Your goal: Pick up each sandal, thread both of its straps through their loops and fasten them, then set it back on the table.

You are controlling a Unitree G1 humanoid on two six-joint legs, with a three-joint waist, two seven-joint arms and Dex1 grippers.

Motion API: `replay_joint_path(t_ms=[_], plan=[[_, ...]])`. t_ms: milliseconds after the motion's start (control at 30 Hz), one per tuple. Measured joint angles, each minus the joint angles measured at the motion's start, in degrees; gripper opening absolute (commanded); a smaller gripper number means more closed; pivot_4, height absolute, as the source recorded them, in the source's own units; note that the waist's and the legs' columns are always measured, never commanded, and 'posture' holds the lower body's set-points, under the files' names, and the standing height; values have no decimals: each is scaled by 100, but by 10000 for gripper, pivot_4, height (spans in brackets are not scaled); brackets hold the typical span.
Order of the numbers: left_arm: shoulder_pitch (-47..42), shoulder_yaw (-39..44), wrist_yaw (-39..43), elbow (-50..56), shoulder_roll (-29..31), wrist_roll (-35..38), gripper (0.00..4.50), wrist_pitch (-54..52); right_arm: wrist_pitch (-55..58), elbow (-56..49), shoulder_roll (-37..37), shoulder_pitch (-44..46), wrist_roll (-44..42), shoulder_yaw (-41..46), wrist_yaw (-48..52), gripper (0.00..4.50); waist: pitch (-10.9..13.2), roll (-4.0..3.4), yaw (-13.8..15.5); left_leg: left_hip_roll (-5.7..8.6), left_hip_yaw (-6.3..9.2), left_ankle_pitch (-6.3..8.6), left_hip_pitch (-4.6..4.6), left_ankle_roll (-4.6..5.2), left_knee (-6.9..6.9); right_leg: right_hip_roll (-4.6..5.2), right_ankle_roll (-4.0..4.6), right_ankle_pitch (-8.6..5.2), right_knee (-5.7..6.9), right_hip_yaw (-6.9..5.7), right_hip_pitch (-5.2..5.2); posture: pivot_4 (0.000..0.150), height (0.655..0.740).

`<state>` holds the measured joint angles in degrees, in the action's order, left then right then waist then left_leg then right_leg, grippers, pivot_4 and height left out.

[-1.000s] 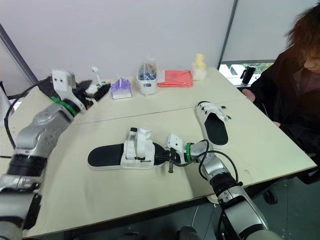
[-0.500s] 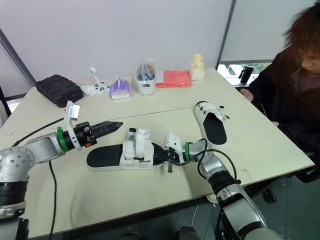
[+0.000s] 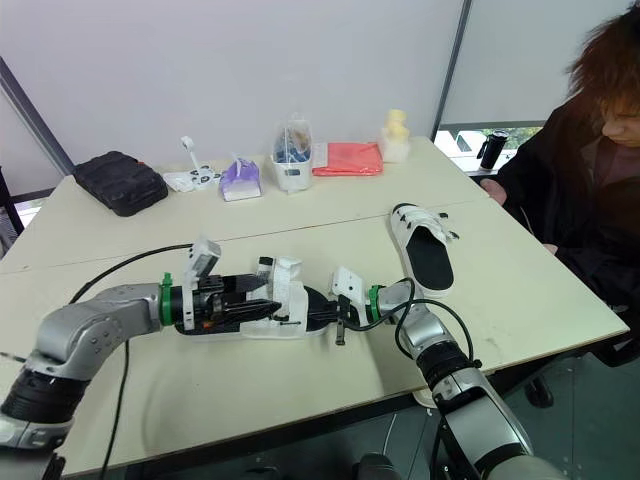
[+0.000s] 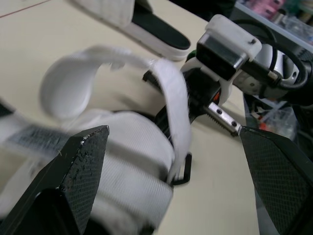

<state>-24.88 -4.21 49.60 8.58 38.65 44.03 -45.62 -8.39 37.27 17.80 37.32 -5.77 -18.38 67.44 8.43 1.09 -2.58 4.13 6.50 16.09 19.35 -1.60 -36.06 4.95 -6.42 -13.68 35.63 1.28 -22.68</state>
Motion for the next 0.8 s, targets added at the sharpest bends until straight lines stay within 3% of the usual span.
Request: replay_joint_path(t_ms=[33,133,367,800], plan=[[-103,-67,47,-97,-83,-74,44095,23,0,0,-5,3,1,-1,-1,0,0,0,-1,0,0,0,0,0,0,-1,-1,1,0,0,0,1500,7400],[-429,-269,250,-536,-417,-337,35911,157,1,2,-12,-4,1,4,-2,0,0,1,-7,0,0,0,0,0,0,-2,-3,2,-4,0,1,1500,7400],[-591,-389,618,-1065,-597,-633,882,213,1,-2,-31,-25,1,25,-10,0,-1,0,-8,-5,3,0,2,0,2,-7,-4,2,-7,1,-1,1500,7400],[-967,-6,788,-1260,-1023,-106,327,-641,3,-97,-36,-102,1,43,-72,0,-1,0,-13,-6,5,0,2,0,4,-7,-4,2,-10,0,-1,1500,7400]])
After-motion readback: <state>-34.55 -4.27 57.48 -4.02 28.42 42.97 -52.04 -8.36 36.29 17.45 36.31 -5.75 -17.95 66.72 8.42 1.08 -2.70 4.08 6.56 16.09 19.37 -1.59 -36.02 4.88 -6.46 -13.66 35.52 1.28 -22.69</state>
